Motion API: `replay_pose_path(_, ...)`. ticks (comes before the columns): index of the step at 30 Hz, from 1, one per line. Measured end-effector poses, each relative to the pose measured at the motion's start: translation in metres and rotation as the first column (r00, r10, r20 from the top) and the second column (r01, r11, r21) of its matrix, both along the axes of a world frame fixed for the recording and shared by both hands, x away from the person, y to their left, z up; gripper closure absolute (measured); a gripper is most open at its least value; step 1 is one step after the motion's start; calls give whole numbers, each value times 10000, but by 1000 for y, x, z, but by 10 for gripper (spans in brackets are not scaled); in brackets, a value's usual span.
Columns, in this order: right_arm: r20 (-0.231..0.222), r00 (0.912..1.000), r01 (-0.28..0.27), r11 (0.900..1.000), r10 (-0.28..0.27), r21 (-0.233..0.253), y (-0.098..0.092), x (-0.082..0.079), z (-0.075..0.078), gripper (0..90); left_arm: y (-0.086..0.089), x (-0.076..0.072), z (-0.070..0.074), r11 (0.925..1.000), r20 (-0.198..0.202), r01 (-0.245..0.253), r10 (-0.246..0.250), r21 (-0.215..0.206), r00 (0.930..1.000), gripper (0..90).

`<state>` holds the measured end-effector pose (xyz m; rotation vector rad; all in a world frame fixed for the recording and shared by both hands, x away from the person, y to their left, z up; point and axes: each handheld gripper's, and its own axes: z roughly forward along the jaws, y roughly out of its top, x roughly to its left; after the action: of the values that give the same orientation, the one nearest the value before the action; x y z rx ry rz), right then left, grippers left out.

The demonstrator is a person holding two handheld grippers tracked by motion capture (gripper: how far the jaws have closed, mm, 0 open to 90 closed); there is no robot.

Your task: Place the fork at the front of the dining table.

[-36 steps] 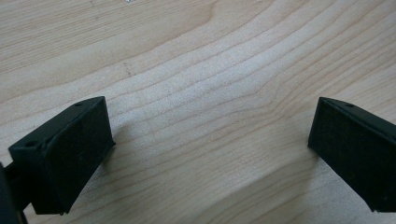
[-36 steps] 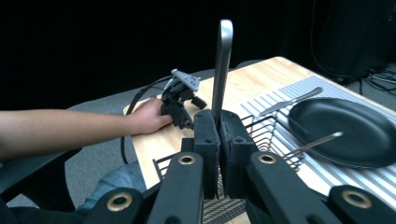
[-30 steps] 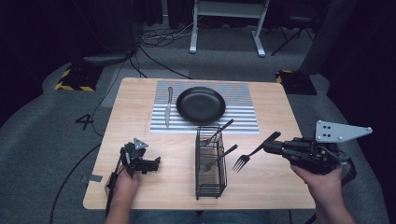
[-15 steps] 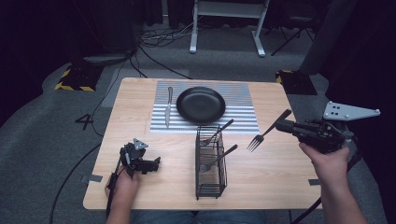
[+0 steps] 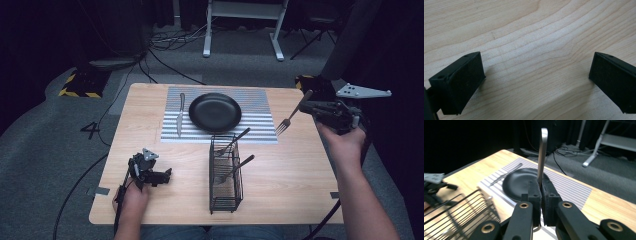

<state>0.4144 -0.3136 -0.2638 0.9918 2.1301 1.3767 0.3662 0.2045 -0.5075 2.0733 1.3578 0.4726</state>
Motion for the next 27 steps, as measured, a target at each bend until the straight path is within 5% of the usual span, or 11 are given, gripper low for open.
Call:
replay_pose_path(6,-403,9990,185,9989,-167,431,3,28,-15,865,0,0,0,10000,0,-1,1,0,10000,0)
replay_pose_path(13,-1148,9924,457,9989,-446,65,13,77,-39,865,0,0,0,10000,-2,-1,1,1,10000,0)
replay_pose_path(27,-1198,9905,654,9975,-682,-275,25,106,-64,865,0,0,0,10000,-5,-2,2,0,10000,0)
